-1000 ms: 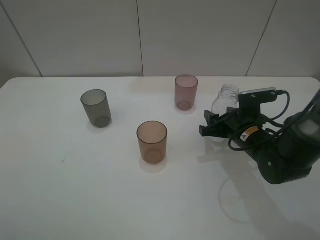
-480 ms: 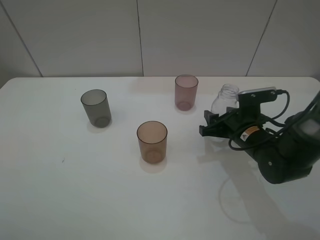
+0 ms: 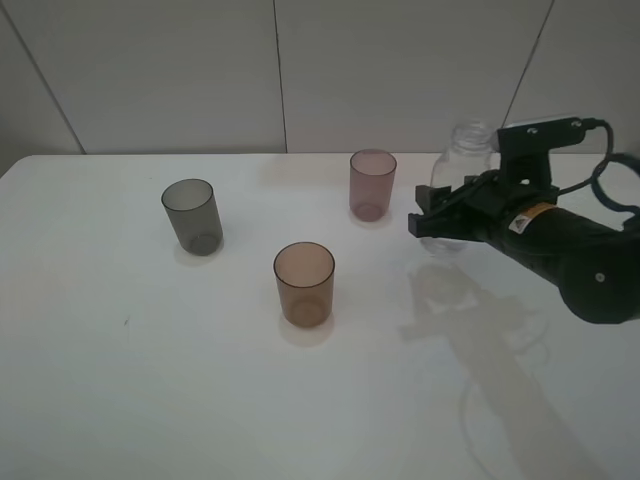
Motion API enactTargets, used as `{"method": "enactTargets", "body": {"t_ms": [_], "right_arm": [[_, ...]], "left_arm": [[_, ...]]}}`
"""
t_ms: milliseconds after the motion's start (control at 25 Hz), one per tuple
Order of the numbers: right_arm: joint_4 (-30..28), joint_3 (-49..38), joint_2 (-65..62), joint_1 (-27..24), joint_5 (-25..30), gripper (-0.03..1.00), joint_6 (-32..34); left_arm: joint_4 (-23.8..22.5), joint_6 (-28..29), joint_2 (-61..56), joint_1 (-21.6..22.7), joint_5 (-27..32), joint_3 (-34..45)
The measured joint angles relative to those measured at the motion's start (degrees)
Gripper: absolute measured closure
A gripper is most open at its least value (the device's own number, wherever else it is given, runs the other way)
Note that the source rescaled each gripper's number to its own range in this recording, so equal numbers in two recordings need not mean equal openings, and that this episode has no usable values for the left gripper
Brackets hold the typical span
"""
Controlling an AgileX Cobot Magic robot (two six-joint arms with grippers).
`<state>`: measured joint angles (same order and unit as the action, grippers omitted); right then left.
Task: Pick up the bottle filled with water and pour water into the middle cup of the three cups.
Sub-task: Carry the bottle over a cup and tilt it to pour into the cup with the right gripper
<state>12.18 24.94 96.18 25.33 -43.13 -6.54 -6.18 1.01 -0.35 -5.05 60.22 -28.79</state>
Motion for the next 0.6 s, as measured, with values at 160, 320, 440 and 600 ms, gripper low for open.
{"method": "enactTargets", "body": {"t_ms": [160, 320, 440, 600], "right_arm": [[0.21, 1.33, -9.99, 0.0, 13.66, 0.94, -3.42], [-1.53, 4.15, -17.44, 0.0, 28.7, 0.94, -6.54], [-8.04, 6.23, -19.58, 0.0, 37.57, 0.94, -5.74], [-22.3, 8.53, -19.72, 0.0, 44.61, 0.94, 3.83]], "left_arm": [[0.0, 0.0, 0.0, 0.0, 0.0, 0.0], [0.0, 0.0, 0.0, 0.0, 0.0, 0.0], [0.0, 0.0, 0.0, 0.0, 0.0, 0.0], [0.0, 0.0, 0.0, 0.0, 0.0, 0.0]]}}
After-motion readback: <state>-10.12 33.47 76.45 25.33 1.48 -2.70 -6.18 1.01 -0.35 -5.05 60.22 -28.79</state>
